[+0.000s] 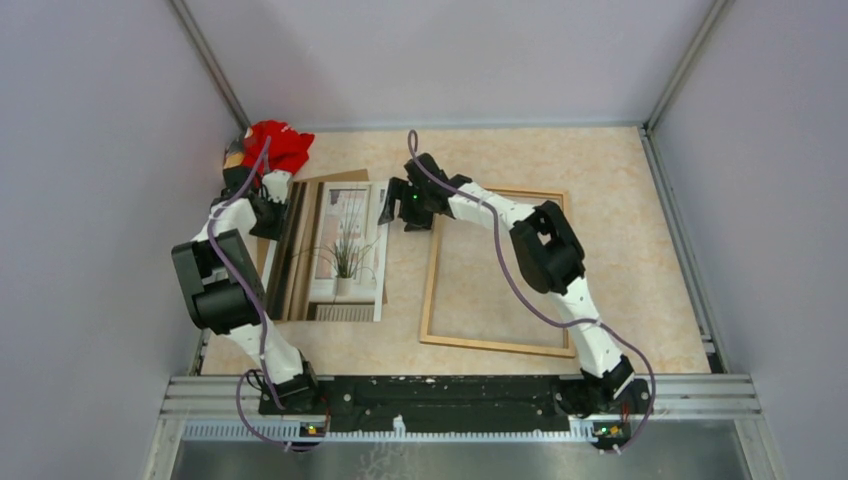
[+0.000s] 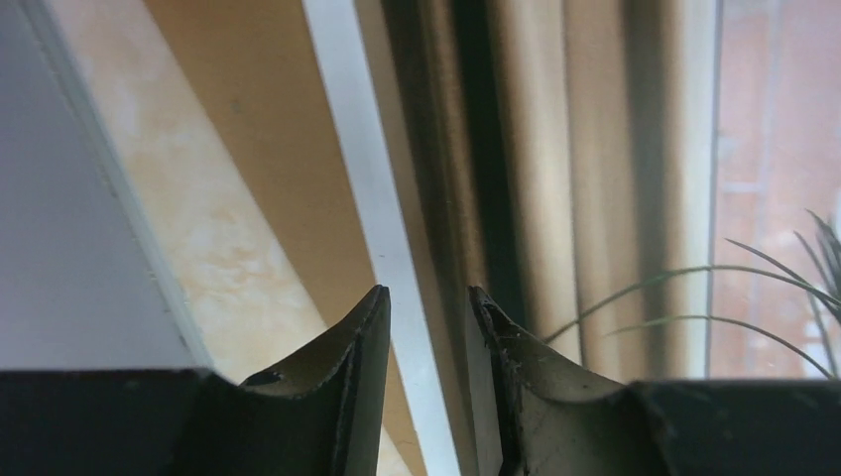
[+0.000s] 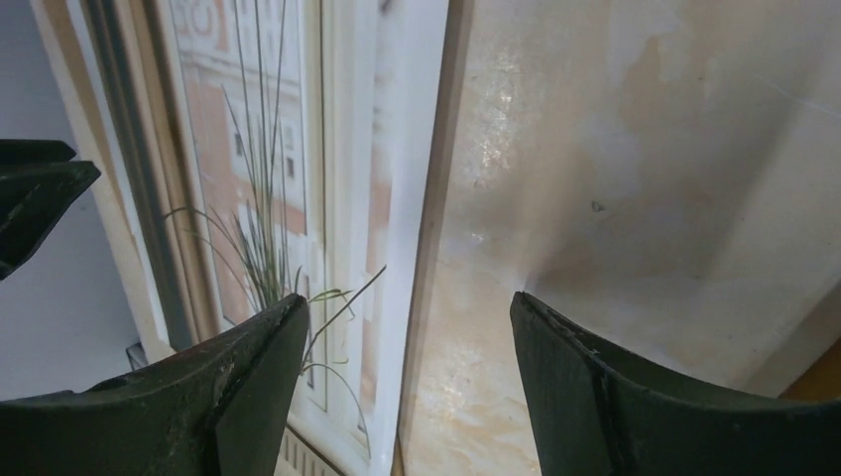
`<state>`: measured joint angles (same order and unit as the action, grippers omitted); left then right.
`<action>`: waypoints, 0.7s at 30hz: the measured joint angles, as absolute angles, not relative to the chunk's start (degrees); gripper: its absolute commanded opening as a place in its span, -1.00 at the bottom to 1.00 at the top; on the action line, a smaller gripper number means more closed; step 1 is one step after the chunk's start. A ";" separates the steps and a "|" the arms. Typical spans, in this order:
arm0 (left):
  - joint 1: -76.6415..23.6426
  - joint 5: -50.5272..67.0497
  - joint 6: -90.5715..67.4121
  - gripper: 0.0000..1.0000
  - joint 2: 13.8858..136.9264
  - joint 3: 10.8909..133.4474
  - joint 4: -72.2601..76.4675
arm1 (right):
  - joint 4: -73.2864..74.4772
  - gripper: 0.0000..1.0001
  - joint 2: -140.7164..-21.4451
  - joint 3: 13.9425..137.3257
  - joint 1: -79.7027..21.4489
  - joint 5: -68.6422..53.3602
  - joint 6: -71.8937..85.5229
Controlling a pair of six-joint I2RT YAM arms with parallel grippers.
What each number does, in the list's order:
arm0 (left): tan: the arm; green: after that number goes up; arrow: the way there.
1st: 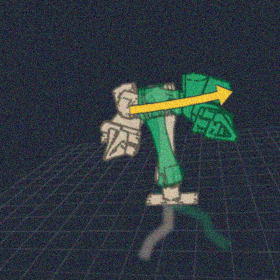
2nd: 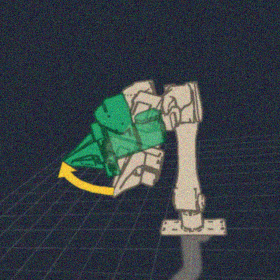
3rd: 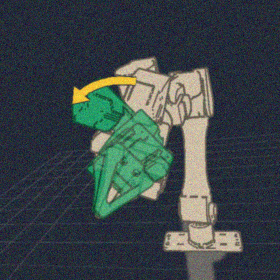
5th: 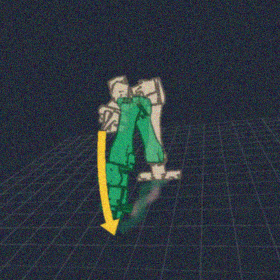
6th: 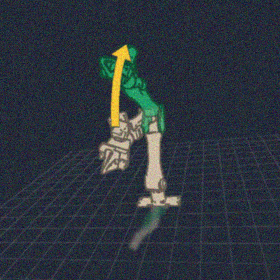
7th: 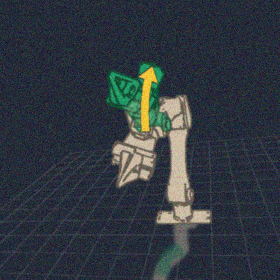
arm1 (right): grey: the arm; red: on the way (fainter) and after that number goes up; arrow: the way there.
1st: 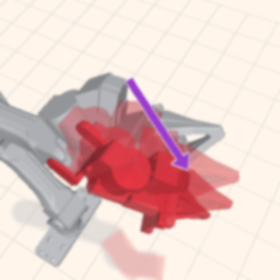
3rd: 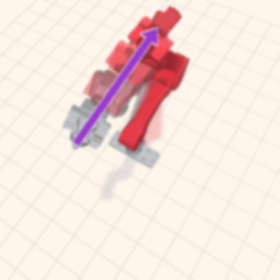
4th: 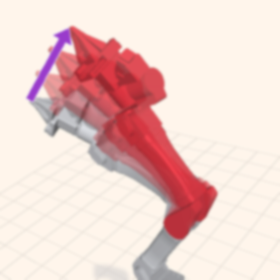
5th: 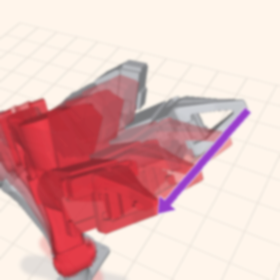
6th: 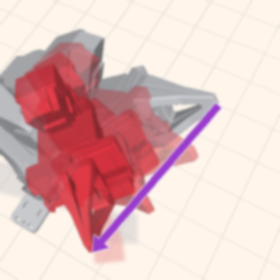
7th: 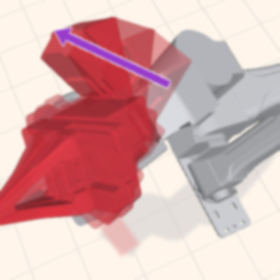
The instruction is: Put the photo into the frame
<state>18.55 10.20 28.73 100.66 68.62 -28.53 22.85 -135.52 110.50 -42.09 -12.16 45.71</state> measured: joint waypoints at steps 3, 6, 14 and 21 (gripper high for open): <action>18.55 7.73 29.39 -0.22 100.71 67.29 -24.49 | 21.82 0.46 -135.68 110.65 -41.89 -13.47 46.68; 18.55 6.17 30.02 -0.25 101.23 65.63 -22.02 | 20.58 0.45 -136.84 110.65 -41.89 -15.31 48.03; 18.55 5.19 30.50 -0.30 103.77 64.49 -18.37 | 14.57 0.43 -138.65 110.65 -41.89 -19.62 51.72; 18.55 5.52 30.76 -0.31 104.03 64.49 -17.50 | 8.03 0.35 -139.39 108.36 -41.89 -23.38 56.86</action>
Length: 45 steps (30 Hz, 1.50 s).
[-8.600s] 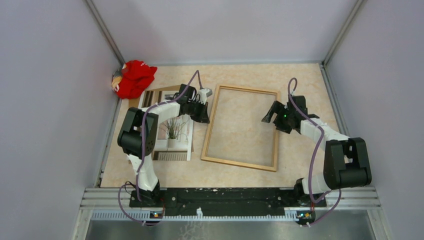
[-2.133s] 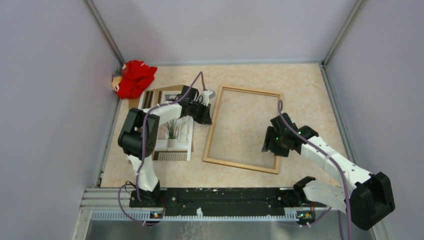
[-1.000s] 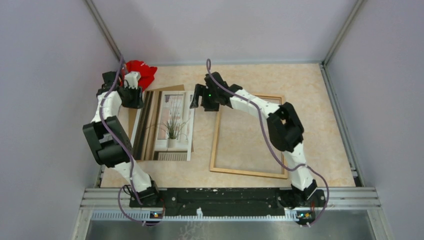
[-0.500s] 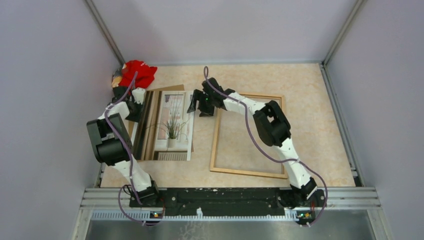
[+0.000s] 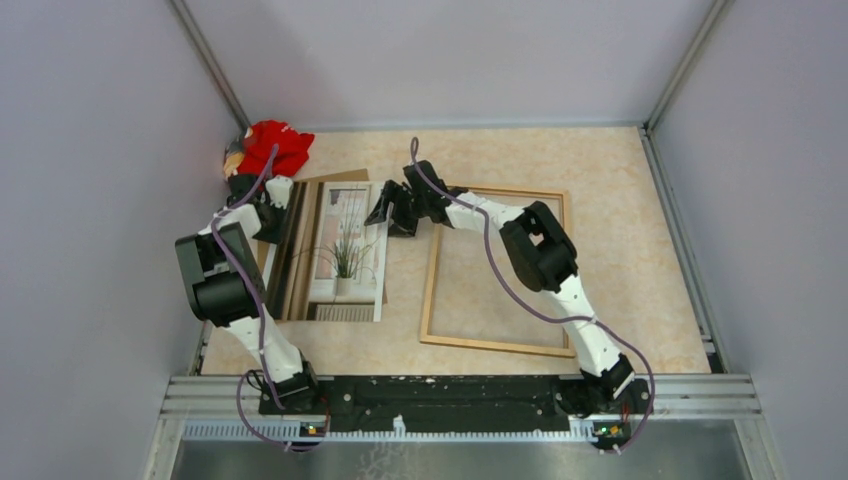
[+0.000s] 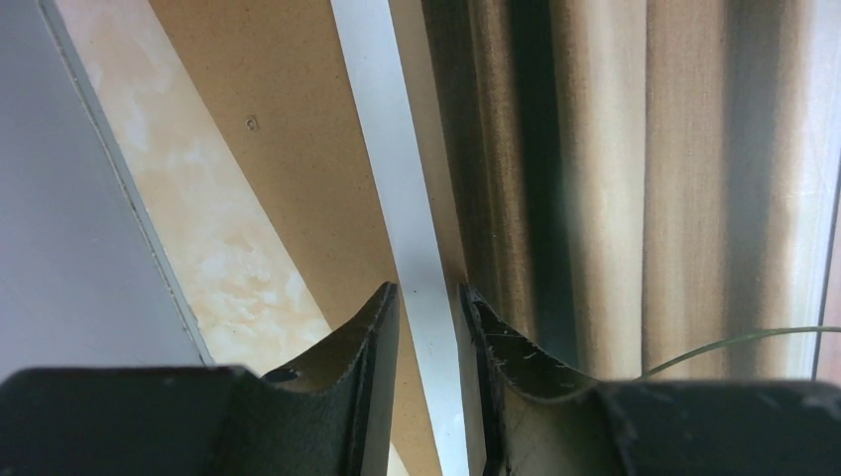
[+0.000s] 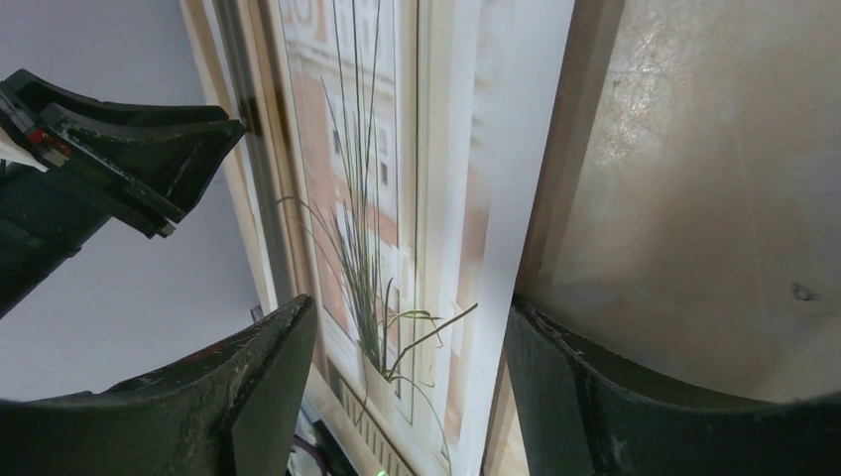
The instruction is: Put the photo into the frame
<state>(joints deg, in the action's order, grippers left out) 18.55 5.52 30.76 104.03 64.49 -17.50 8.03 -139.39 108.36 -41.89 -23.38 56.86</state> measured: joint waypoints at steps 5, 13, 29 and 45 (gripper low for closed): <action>18.55 5.74 31.27 -0.32 104.12 64.47 -17.12 | 3.05 0.29 -139.39 105.69 -41.85 -25.15 60.10; 18.55 6.20 31.46 -0.34 104.14 64.47 -17.04 | 0.97 -0.04 -138.85 103.83 -41.85 -24.82 60.66; 18.55 6.46 31.46 -0.34 104.16 64.49 -17.15 | 5.65 -0.99 -138.41 104.31 -42.30 -20.97 56.29; 18.70 12.47 29.30 0.97 104.14 72.10 -29.15 | 10.61 -1.00 -131.37 106.43 -42.68 -19.75 47.53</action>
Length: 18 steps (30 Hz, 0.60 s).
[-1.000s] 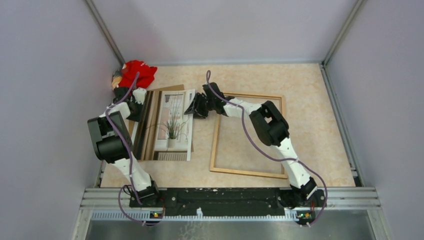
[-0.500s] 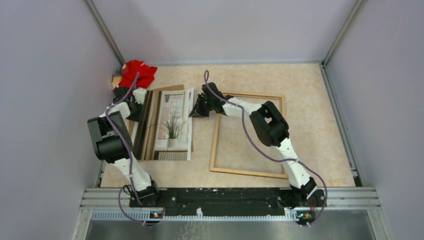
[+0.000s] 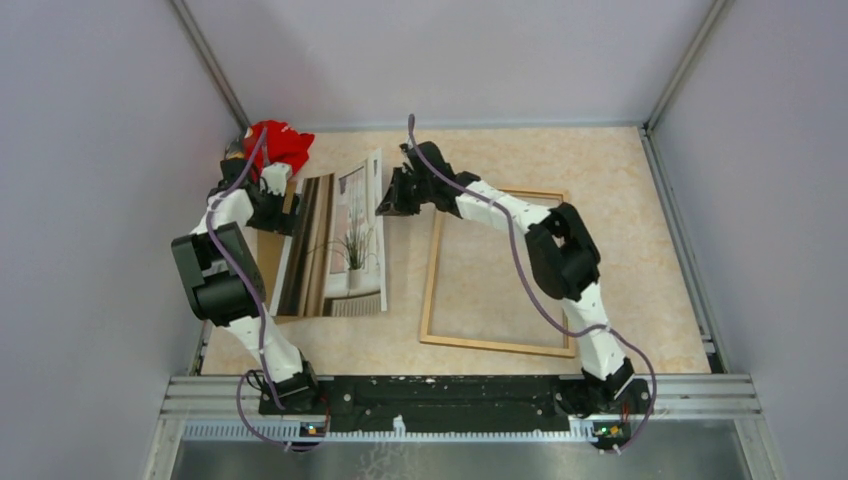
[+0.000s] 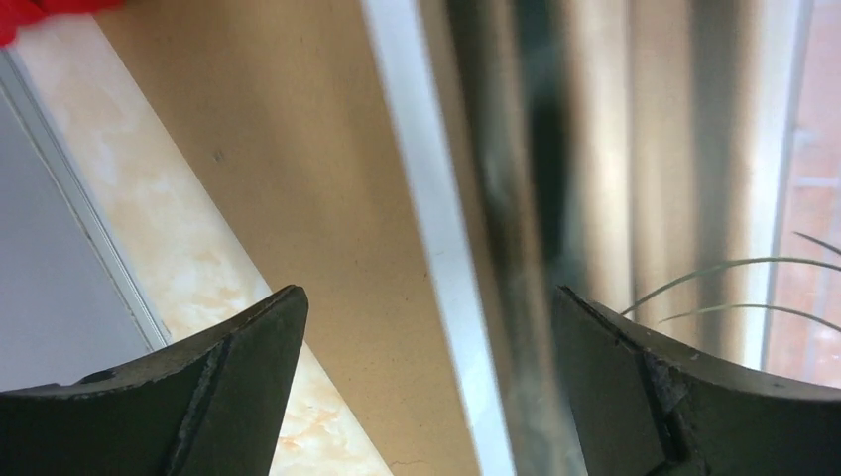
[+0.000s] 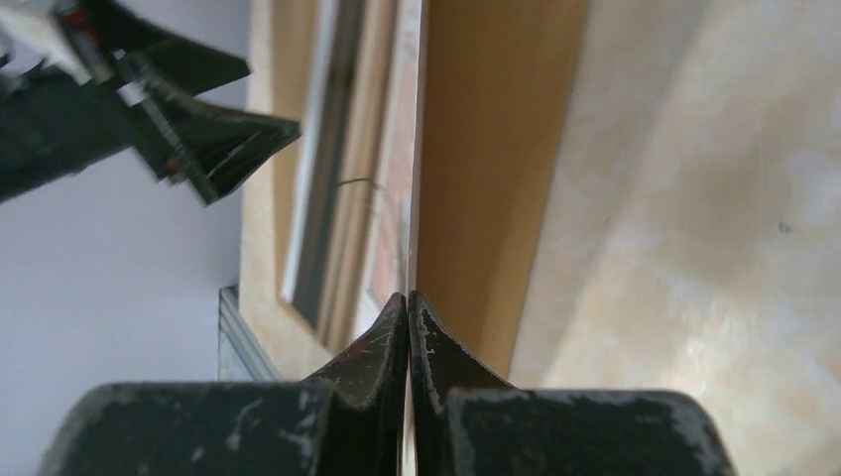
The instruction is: Put the photo into the frame
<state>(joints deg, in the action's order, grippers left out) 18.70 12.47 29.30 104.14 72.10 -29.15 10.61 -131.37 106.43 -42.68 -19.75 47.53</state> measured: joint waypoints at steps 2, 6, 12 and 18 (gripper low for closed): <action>18.65 14.50 28.67 0.97 104.09 75.09 -31.64 | 12.45 -1.00 -126.23 105.10 -42.19 -19.73 45.17; 18.31 18.09 28.14 0.97 102.89 79.00 -34.22 | 18.61 -1.00 -112.36 99.22 -39.53 -20.18 39.94; 14.48 19.29 27.42 0.97 99.53 78.76 -35.68 | 32.75 -1.00 -86.52 86.24 -23.51 -18.37 30.52; 9.30 19.70 26.37 0.97 99.13 77.54 -35.83 | 52.88 -1.00 -72.66 91.46 -17.06 -4.16 20.71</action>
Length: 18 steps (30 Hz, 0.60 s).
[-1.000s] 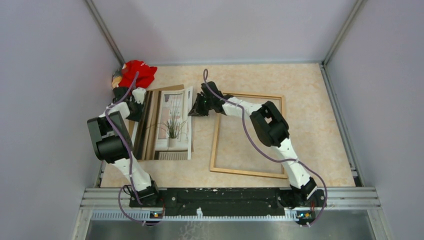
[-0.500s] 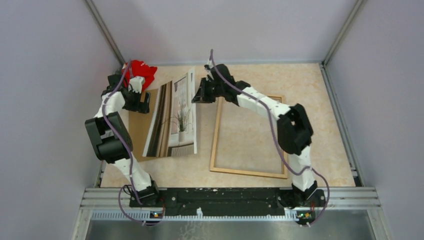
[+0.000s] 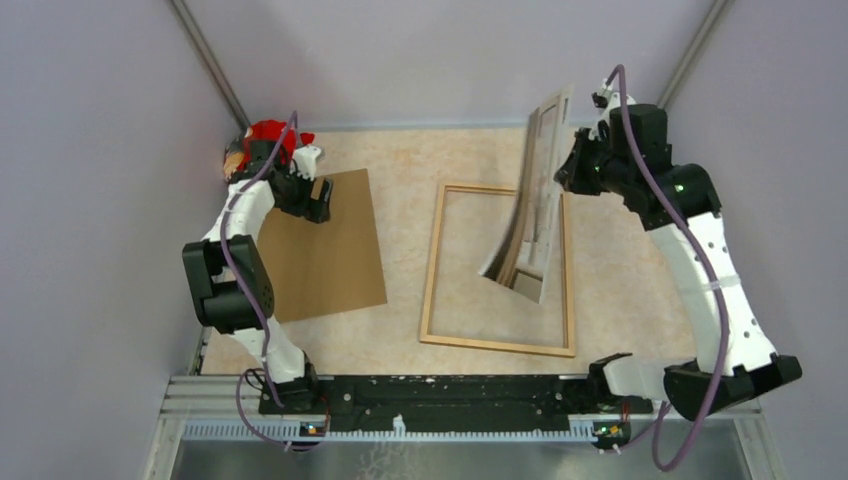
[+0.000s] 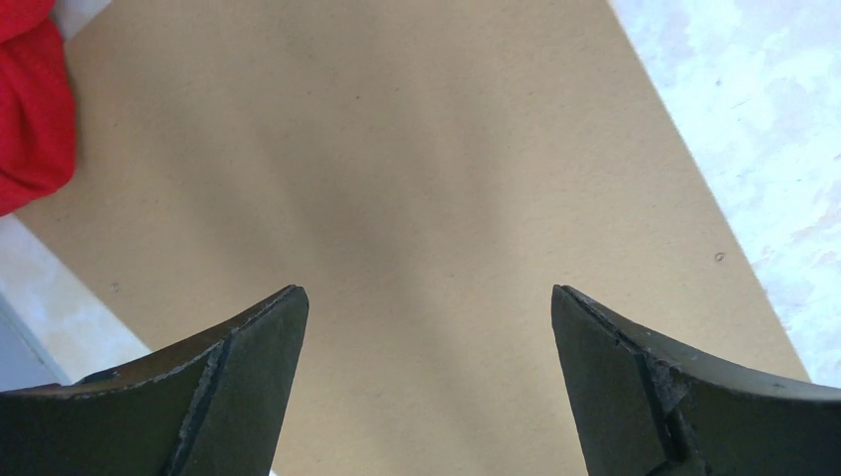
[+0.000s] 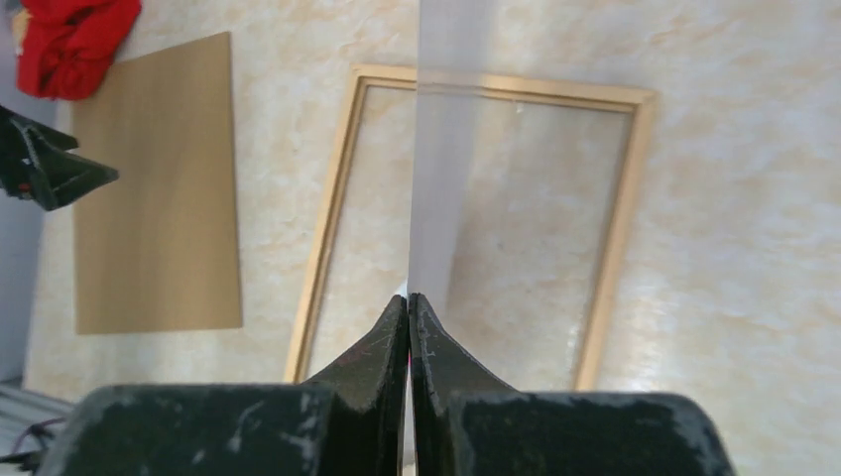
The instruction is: Put the photo into the frame
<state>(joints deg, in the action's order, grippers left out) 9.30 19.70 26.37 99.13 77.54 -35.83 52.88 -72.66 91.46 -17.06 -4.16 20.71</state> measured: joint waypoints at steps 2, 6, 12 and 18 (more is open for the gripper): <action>8.43 19.88 25.71 0.97 99.13 77.54 -35.86 | 57.76 -1.00 -71.94 96.09 -19.07 1.34 19.22; 7.77 19.90 25.10 0.97 99.13 77.54 -35.88 | 65.10 -1.00 -74.94 103.26 -26.74 13.15 18.70; 7.75 19.53 25.17 0.97 99.11 76.07 -35.62 | 71.26 -1.00 -91.50 110.59 -38.79 24.38 19.77; 7.75 19.22 25.15 0.97 99.11 74.48 -35.64 | 71.70 -1.00 -105.51 107.18 -43.64 26.04 22.92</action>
